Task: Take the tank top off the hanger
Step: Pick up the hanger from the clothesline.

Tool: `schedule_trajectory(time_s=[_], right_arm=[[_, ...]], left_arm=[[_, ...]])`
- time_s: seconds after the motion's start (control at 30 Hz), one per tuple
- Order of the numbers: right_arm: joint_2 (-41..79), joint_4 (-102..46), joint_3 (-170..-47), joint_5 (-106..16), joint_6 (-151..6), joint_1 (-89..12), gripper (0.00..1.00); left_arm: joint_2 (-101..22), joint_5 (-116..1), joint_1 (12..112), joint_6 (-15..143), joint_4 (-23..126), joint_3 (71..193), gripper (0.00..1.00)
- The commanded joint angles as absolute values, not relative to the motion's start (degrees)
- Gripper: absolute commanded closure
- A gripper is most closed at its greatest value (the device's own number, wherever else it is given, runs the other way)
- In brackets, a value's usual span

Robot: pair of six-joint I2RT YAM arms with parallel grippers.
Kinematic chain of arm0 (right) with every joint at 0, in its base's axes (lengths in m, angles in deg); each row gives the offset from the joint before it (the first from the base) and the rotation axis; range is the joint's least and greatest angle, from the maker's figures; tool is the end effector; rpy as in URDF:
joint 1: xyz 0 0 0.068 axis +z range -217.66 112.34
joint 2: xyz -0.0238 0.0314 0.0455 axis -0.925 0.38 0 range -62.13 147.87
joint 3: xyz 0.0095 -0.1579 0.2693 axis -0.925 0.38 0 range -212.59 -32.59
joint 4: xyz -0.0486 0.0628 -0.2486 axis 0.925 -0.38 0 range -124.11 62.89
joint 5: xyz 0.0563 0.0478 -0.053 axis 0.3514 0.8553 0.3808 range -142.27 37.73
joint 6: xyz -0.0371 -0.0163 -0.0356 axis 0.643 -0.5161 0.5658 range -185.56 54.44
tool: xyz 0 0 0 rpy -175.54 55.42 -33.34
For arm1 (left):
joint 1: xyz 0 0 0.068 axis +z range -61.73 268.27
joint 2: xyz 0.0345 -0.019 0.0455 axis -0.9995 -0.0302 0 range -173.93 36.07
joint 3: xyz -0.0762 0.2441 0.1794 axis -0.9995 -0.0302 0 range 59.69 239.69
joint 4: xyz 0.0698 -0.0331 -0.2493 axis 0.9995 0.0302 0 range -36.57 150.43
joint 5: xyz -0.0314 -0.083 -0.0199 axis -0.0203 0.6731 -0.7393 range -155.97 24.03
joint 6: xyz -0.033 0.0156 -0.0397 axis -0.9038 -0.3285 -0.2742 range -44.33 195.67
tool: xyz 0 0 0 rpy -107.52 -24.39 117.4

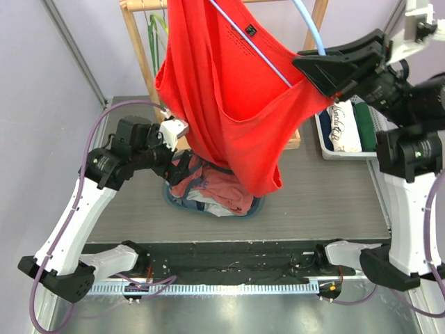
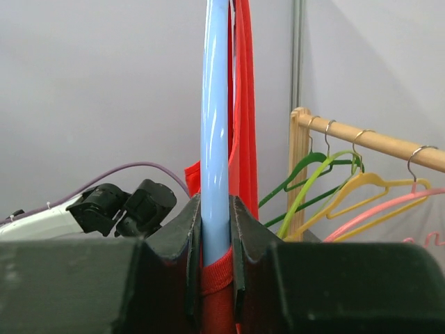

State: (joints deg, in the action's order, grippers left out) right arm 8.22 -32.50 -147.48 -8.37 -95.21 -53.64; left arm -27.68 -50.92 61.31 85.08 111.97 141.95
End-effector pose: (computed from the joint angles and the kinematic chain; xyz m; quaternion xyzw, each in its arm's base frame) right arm 0.1173 0.0548 0.6775 -0.2803 0.4404 0.4606 0.7178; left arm 0.1572 -0.0904 0.4516 0.3330 0.8365 -0.1812 0.3957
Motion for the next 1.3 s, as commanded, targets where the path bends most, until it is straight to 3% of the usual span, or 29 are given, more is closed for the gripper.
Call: schedule_trajectory(time_s=[0.0,0.2,0.8,0.97,1.27], right_arm=[[8.88,-23.86,-152.39,-7.8,-97.64,-53.51,0.99],[12.22,-23.77,-156.51,-7.89,-97.01,-53.51,0.99],[19.86,2.24,-162.93,-4.81,-118.29,-52.9,0.99],[21.8,2.69,-170.31,-6.3,-118.29,-52.72,0.99],[19.7,-0.91,-167.77,-7.1,-113.99,-52.72,0.99]], left_arm=[[-26.42,-49.45,61.81,84.9,110.82,143.19,0.0],[-26.42,-49.27,62.08,84.98,111.43,143.8,0.0],[-27.21,-48.04,62.43,84.46,111.35,145.03,0.0],[-27.21,-47.78,62.43,84.45,111.44,145.29,0.0],[-27.04,-47.6,62.43,84.19,111.35,145.56,0.0]])
